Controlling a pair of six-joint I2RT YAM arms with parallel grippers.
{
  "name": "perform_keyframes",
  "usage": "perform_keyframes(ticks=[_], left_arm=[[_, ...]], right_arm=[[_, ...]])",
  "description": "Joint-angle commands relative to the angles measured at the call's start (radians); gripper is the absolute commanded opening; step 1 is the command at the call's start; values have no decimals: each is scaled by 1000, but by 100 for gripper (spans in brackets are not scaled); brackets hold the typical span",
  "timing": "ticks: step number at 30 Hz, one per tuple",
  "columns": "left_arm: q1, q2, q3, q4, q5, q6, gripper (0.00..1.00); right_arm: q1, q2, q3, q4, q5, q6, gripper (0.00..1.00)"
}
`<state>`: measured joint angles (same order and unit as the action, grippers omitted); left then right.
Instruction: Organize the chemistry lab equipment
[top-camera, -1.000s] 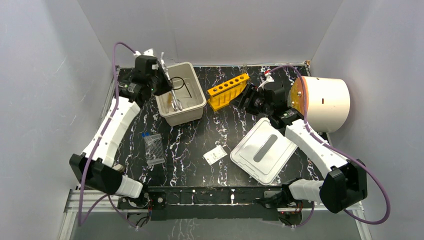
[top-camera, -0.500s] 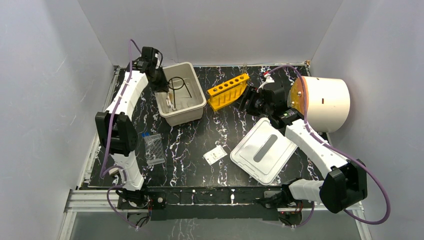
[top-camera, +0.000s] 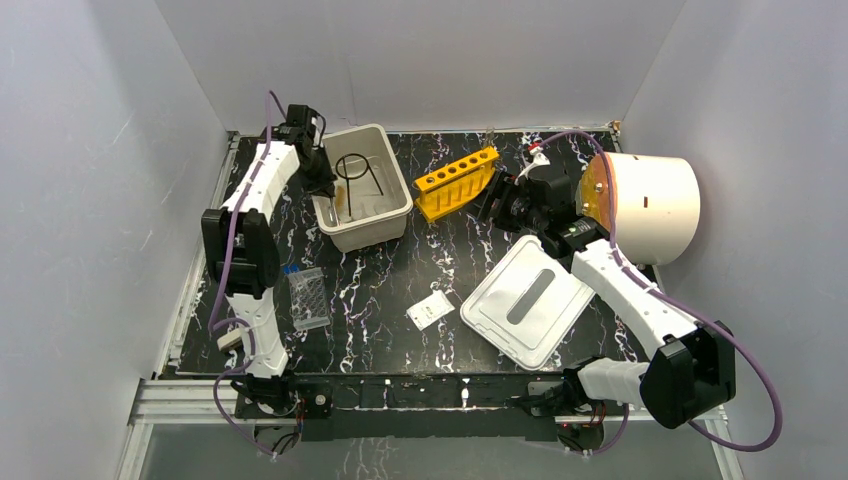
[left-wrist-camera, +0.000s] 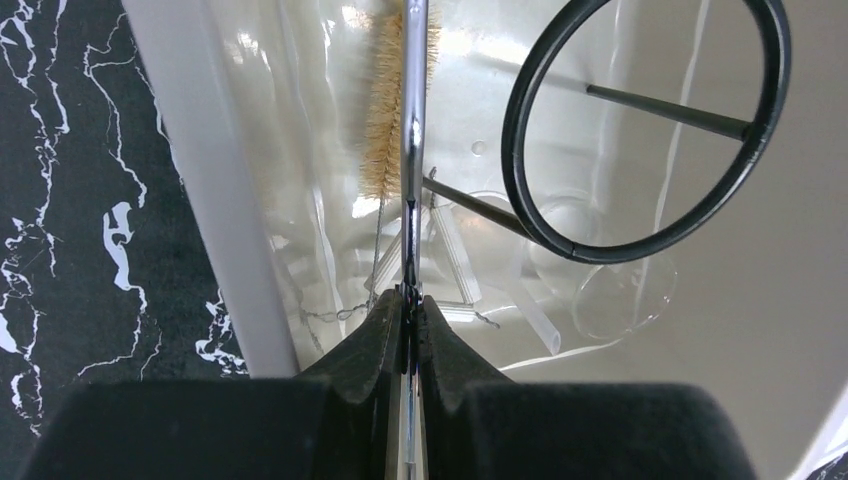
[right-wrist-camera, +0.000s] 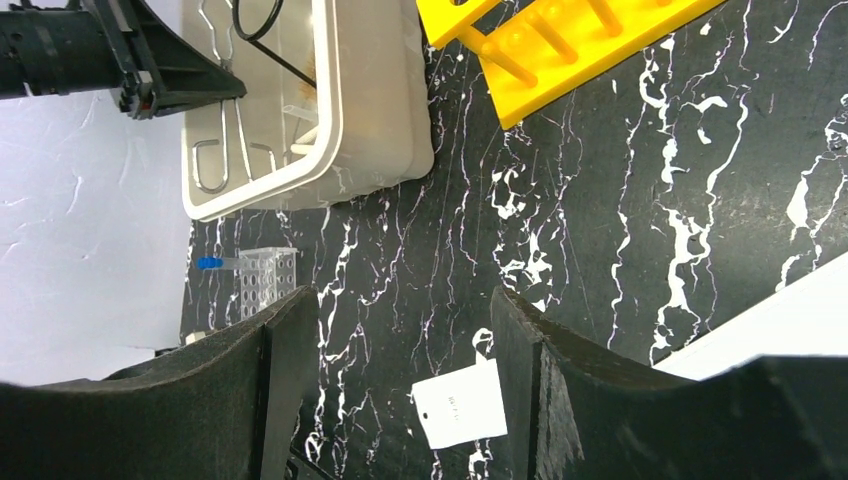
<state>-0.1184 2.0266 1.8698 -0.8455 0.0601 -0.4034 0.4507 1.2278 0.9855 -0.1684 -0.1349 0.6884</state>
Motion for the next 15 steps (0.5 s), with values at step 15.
perform_keyframes(ticks=[15], left_arm=[[-29, 94, 6, 82, -159, 6, 3]], right_arm=[[-7, -34, -12, 33, -37, 62, 72]])
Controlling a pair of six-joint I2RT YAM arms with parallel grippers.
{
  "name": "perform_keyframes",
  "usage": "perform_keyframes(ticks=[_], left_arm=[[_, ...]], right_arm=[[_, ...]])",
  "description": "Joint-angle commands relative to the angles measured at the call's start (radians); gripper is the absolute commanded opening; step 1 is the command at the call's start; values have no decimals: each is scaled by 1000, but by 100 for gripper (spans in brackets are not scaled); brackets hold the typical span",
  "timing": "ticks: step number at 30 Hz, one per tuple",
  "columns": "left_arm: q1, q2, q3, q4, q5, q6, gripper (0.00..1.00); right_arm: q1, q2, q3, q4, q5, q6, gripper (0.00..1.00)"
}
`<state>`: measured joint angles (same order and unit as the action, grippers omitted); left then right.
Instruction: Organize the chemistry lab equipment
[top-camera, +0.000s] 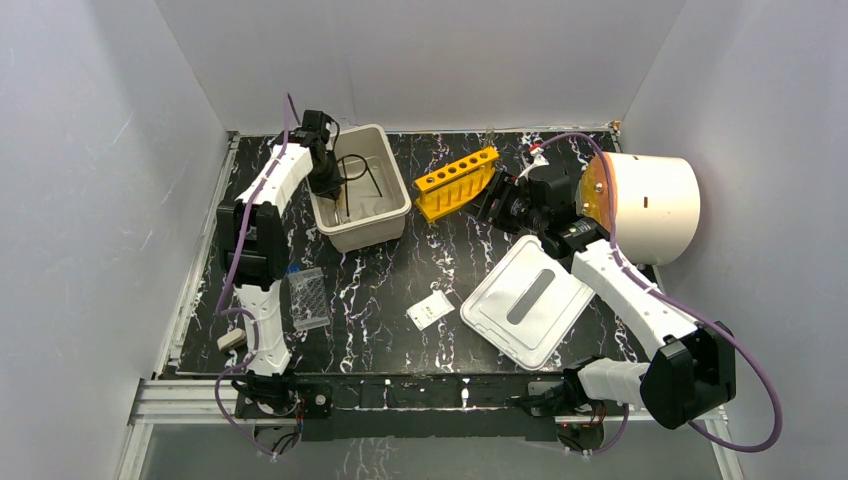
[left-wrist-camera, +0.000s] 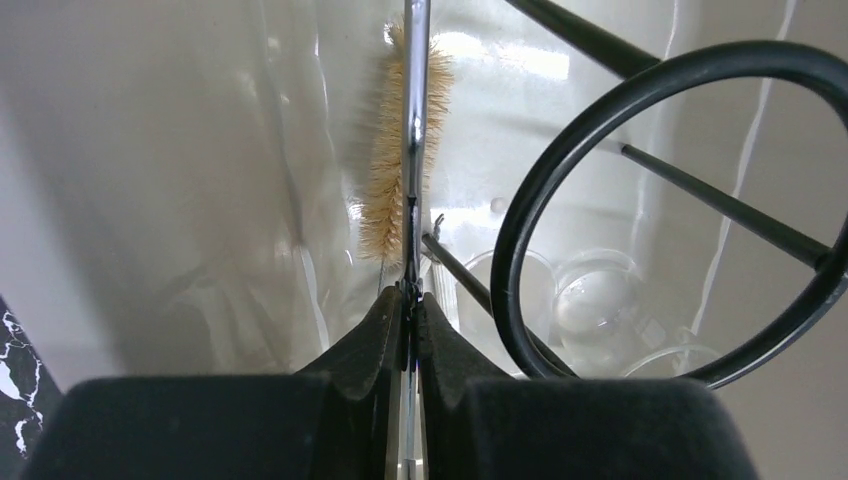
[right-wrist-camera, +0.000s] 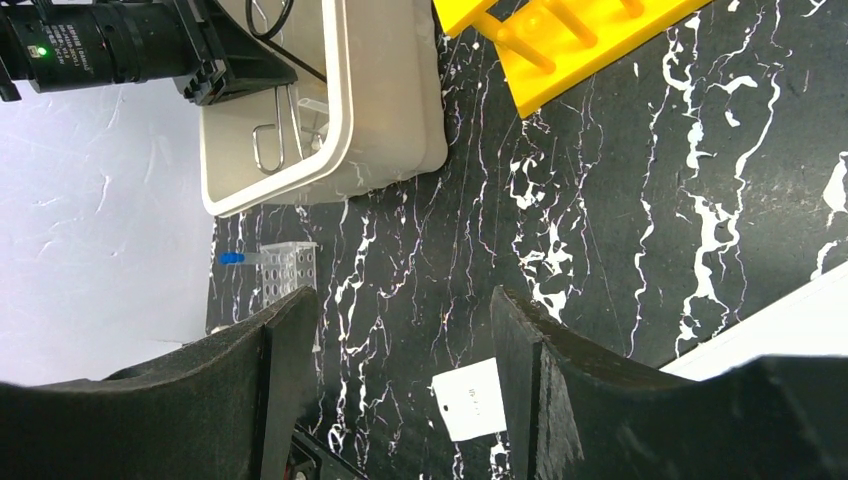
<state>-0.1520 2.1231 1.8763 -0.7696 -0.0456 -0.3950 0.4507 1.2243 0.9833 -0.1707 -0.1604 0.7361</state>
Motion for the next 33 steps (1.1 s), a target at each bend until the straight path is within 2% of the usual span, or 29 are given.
perform_keyframes(ticks=[1, 6, 10, 19, 27, 33], left_arm=[[5, -2, 2, 12, -55, -2, 6], [2, -1, 47, -6, -53, 5, 23], [-4, -16, 80, -28, -87, 10, 31], [-24, -108, 136, -44, -105, 16, 33], [-39, -292, 74, -37, 64, 18, 46], [-71, -510, -136, 67, 253, 10, 64]], right_arm=[[-7, -30, -11, 37, -13, 15, 72], [-7, -26, -12, 40, -10, 18, 72], [-8, -25, -18, 40, -8, 20, 72], [-7, -26, -30, 32, -5, 20, 71], [-1, -3, -27, -42, 15, -62, 71], [60, 54, -22, -95, 59, -157, 72]])
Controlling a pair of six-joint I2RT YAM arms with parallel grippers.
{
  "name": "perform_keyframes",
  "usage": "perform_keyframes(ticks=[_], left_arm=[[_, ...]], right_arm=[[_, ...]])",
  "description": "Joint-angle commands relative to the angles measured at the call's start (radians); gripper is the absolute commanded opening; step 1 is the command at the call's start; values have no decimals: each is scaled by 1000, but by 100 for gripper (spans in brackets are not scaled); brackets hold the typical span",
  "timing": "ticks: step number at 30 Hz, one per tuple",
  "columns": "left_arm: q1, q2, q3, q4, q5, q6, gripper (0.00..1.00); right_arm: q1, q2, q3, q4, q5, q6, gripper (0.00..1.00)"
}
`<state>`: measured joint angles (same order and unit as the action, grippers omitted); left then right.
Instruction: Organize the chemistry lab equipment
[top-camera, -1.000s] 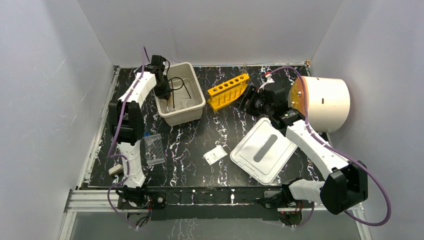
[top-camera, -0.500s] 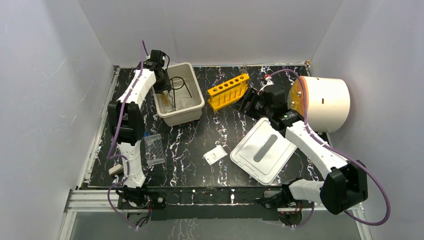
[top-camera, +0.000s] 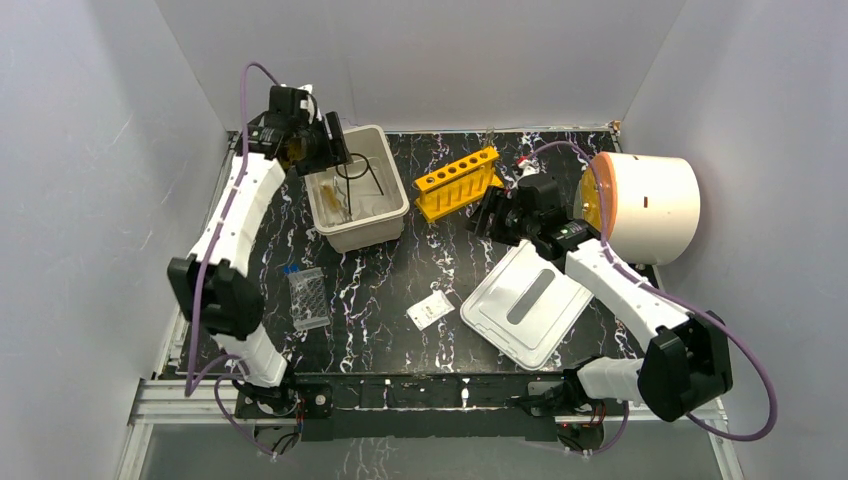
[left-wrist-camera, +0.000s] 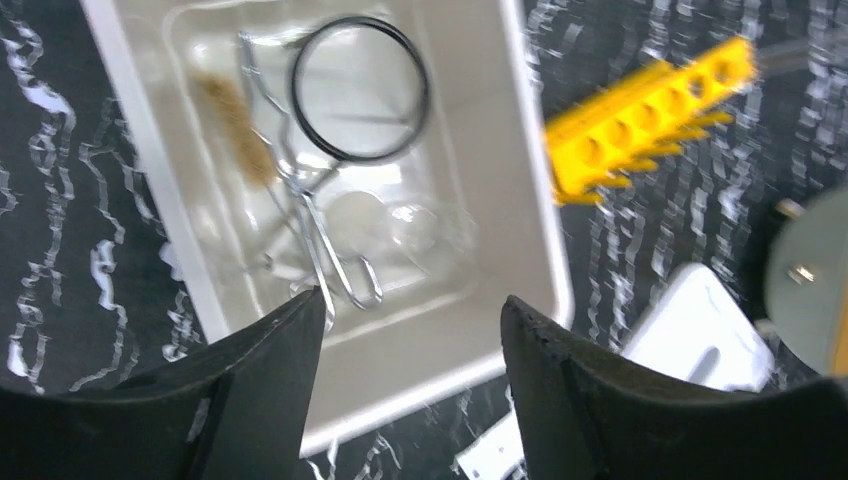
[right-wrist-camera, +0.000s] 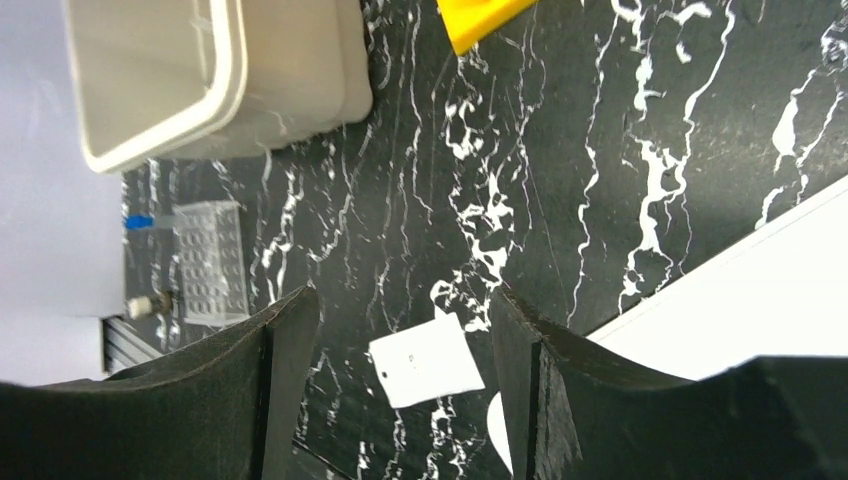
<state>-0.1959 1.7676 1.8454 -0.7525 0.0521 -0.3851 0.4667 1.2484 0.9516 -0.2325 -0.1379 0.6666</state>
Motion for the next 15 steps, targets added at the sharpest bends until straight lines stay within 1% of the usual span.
perform_keyframes(ticks=[1, 4, 6, 9, 12, 15], left_arm=[[-34, -193, -147, 73, 174, -7, 66], [-52, -310, -273, 144, 231, -34, 72], [-54, -379, -347, 182, 263, -37, 78], [-52, -471, -430, 214, 233, -33, 87], [-53, -510, -462, 217, 212, -28, 92], [-53, -524, -469, 202, 212, -33, 93]], right_arm=[[62, 44, 12, -43, 48, -102, 72], [124, 88, 29, -78, 96, -138, 72], [177, 122, 45, -102, 131, -159, 73], [275, 182, 73, -137, 210, -191, 73], [351, 254, 104, -176, 248, -213, 73], [407, 334, 141, -214, 283, -216, 73]])
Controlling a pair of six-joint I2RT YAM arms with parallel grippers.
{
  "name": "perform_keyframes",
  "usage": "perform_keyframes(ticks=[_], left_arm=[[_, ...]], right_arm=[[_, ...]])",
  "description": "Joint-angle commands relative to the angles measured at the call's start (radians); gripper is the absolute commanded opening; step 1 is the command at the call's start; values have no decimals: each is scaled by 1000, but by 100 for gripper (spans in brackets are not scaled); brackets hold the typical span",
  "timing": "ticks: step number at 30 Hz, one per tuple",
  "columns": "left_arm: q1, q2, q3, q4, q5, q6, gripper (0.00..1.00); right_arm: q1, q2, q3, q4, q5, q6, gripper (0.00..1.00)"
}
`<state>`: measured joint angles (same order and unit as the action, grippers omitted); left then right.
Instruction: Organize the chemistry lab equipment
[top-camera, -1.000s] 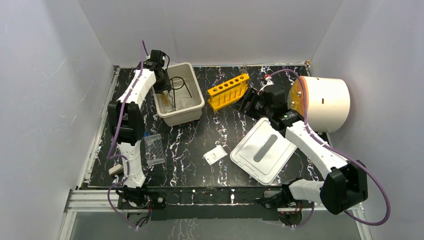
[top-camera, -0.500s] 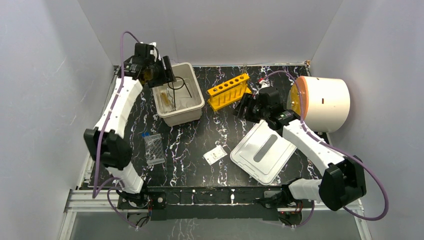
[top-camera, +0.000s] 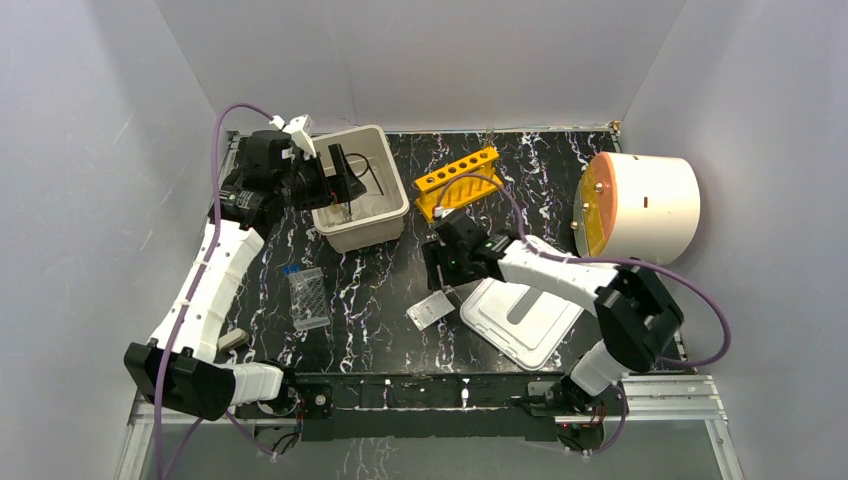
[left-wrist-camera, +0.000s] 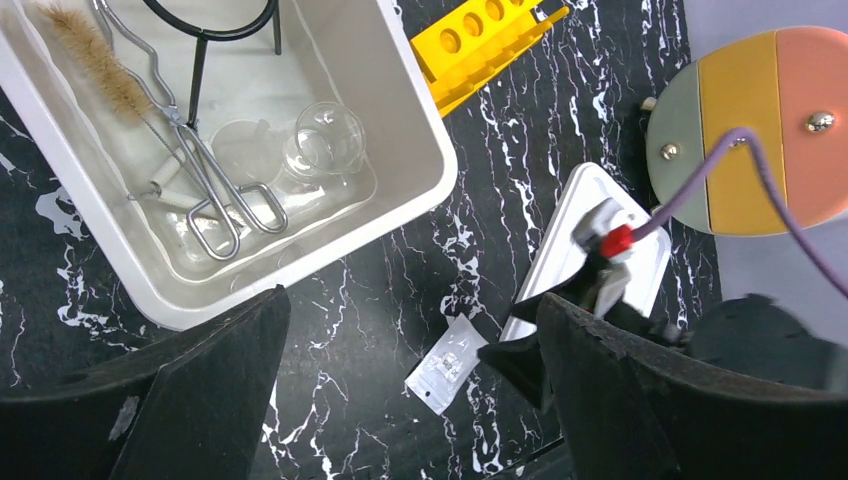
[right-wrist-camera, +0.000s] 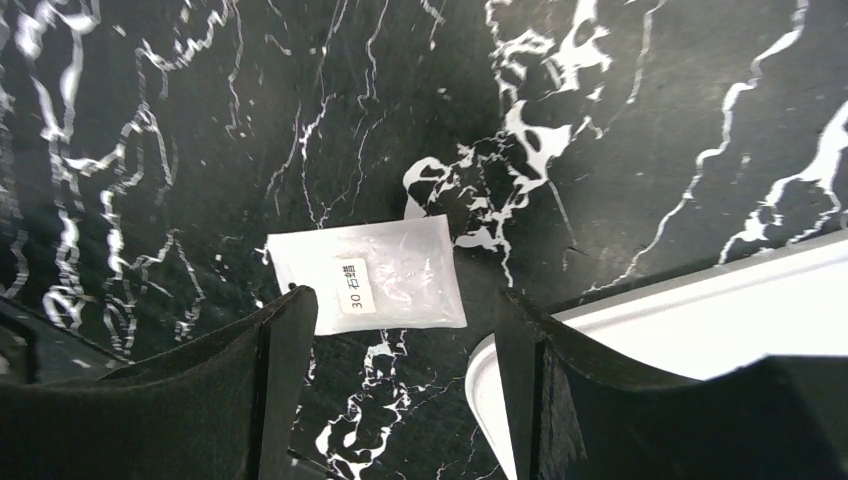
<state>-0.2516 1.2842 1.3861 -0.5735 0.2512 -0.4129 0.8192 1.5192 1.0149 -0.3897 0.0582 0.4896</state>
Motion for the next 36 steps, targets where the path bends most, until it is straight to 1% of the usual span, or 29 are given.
perform_keyframes(ticks=[1, 7, 13, 18, 22, 27, 30, 34, 36], left_arm=[[3, -44, -13, 20, 13, -8, 94], [3, -59, -27, 8, 9, -15, 95], [3, -53, -25, 1, 8, -5, 96], [3, -51, -27, -4, 9, -1, 96], [3, -55, -32, -7, 10, -1, 96], [4, -61, -38, -7, 16, -7, 97], [3, -60, -44, -6, 35, -14, 97], [1, -44, -61, 22, 159, -26, 98], [-5, -39, -80, 32, 192, -43, 98]], right_arm=[[68, 84, 88, -65, 95, -41, 73], [110, 172, 128, -92, 106, -43, 72], [122, 227, 112, -80, 75, -34, 68], [132, 272, 127, -110, 105, -29, 65], [139, 305, 137, -121, 116, -25, 54], [139, 309, 134, -111, 130, 1, 34], [140, 282, 130, -97, 160, 24, 32], [137, 222, 107, -51, 192, 38, 23], [133, 191, 97, -24, 201, 42, 20]])
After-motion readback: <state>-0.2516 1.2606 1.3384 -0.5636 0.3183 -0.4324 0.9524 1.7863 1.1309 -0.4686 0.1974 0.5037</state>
